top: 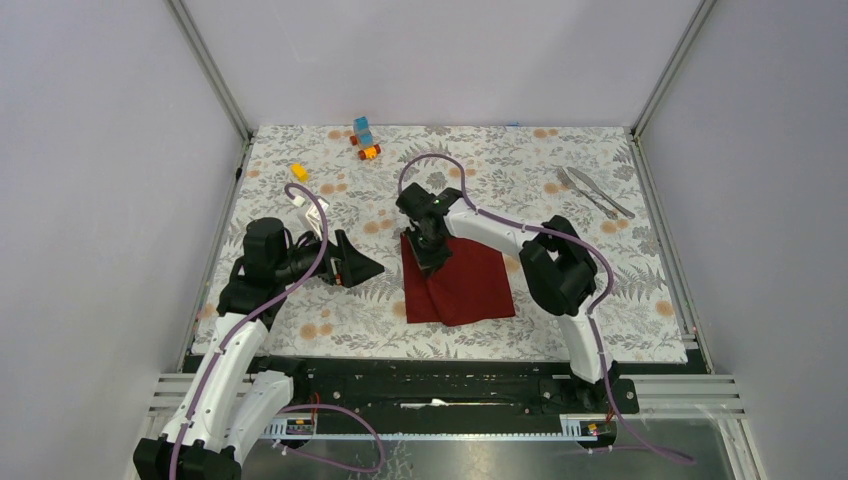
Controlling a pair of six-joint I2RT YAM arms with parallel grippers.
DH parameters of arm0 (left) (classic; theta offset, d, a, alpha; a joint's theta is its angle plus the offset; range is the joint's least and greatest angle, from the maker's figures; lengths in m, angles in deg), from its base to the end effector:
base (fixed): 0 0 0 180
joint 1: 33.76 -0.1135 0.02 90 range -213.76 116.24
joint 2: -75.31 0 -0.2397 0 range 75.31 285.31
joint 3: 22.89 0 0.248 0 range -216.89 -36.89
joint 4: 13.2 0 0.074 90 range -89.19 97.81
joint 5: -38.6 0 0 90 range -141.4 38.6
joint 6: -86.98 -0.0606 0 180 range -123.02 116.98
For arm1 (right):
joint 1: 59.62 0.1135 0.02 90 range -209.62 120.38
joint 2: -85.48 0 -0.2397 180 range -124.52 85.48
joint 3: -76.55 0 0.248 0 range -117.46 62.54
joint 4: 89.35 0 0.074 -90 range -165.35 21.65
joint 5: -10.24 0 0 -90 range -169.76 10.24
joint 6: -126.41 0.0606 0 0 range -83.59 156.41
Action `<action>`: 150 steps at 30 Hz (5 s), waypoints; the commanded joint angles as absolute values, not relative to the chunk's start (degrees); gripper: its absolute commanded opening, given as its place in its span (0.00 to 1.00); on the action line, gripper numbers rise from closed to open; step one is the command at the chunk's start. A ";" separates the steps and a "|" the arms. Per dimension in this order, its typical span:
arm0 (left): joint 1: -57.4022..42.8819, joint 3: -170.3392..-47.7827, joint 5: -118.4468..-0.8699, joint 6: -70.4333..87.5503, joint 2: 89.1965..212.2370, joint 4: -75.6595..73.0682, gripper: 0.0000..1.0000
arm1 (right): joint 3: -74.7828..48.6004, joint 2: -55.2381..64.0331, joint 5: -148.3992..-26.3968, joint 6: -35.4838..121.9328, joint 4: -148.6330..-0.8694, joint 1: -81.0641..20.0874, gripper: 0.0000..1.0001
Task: Fold the napkin into a case and place the utensils inside
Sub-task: Fold the rectangle-folded napkin at the center of the board, then smooth out the square-folded napkin at the center of the board.
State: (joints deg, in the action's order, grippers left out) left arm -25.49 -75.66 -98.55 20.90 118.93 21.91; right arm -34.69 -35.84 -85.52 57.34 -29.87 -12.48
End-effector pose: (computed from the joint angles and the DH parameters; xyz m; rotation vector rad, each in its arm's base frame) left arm 0.1865 -0.0720 0.2679 0.2672 2.0465 -1.1799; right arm 0.2919 0.3235 0.1490 -0.6769 2.7927 0.4098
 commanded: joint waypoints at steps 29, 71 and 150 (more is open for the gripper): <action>-25.80 -75.30 -98.54 20.58 119.07 19.37 0.99 | -42.01 -34.71 -91.04 60.24 -30.35 -11.89 0.54; -4.24 -92.71 -71.05 37.04 170.29 -3.22 0.86 | 25.57 -2.40 -89.97 64.97 -58.43 -42.12 0.29; -12.75 -97.81 -83.87 37.59 176.99 -7.62 0.89 | -4.29 -22.88 -128.29 79.64 -87.18 -55.29 0.93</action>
State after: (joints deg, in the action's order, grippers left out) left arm -14.27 -93.14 -82.55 37.82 180.26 -8.08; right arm -8.48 -30.96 -124.49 79.61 -87.25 -57.62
